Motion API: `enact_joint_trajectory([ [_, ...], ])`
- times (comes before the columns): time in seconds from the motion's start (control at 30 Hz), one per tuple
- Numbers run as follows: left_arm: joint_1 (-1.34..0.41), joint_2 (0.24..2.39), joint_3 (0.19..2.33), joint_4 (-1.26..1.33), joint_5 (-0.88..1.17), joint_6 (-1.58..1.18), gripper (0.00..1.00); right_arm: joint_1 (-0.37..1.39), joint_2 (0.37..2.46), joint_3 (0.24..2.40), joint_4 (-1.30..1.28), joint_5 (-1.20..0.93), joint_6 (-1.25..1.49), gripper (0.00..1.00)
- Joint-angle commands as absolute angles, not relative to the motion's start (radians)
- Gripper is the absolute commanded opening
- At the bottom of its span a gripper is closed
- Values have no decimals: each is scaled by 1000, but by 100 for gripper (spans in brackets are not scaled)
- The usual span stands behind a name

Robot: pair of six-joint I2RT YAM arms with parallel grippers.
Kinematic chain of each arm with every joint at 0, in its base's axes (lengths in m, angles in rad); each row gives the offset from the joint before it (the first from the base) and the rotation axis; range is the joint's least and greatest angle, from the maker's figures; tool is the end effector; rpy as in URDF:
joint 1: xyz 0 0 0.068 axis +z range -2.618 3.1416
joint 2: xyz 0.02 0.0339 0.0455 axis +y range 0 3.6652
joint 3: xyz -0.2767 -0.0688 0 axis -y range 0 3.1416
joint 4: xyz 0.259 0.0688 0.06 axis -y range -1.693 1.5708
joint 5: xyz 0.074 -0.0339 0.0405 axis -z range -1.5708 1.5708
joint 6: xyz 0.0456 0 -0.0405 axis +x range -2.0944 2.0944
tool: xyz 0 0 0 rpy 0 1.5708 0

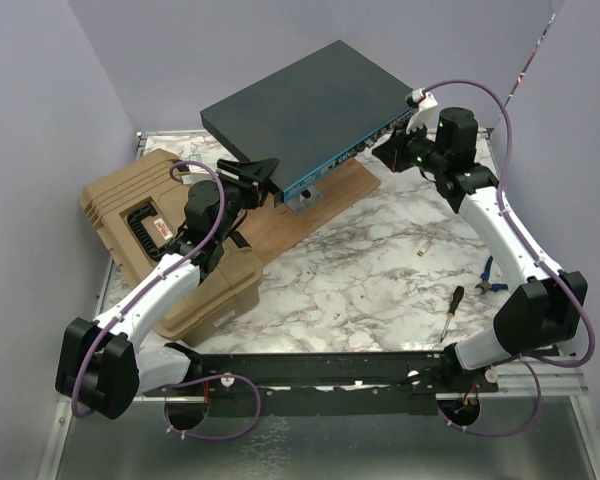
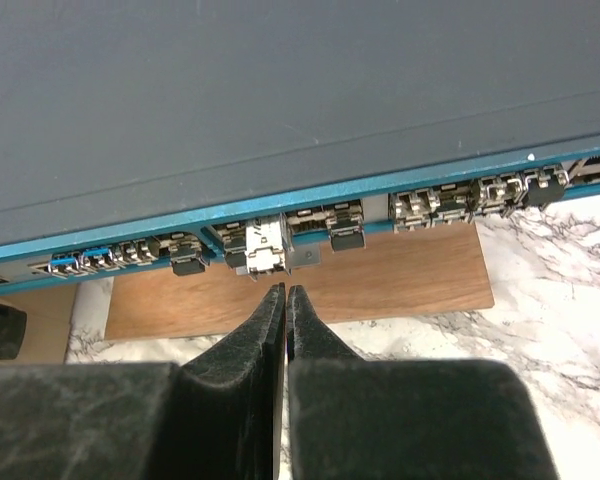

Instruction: Insert the plug into the switch port

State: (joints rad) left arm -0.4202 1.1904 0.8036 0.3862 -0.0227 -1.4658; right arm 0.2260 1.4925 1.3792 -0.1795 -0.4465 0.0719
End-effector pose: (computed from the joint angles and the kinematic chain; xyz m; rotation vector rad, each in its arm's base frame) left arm 0.2737 -0.1212 0.3282 -0.9019 1.5248 -1.4210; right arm 0.3588 0.1027 0.3865 -0.4545 1.8242 0.6206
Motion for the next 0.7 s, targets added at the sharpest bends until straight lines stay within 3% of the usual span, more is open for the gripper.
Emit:
enact_joint_trajectory([
  [0.0,-423,1218,795,431,-4,-1475,15,226,1517,1436,-143,-495,78,5],
  [0.2,-423,1218,792,433,-2,-1469,11,227,1537,1463,-146,-509,77,5],
  [0.4,-424,1213,788,433,-1,-1453,0,227,1574,1504,-158,-535,83,5],
  [0.67,-424,1209,780,433,0,-1450,0,227,1602,1528,-145,-577,106,4],
])
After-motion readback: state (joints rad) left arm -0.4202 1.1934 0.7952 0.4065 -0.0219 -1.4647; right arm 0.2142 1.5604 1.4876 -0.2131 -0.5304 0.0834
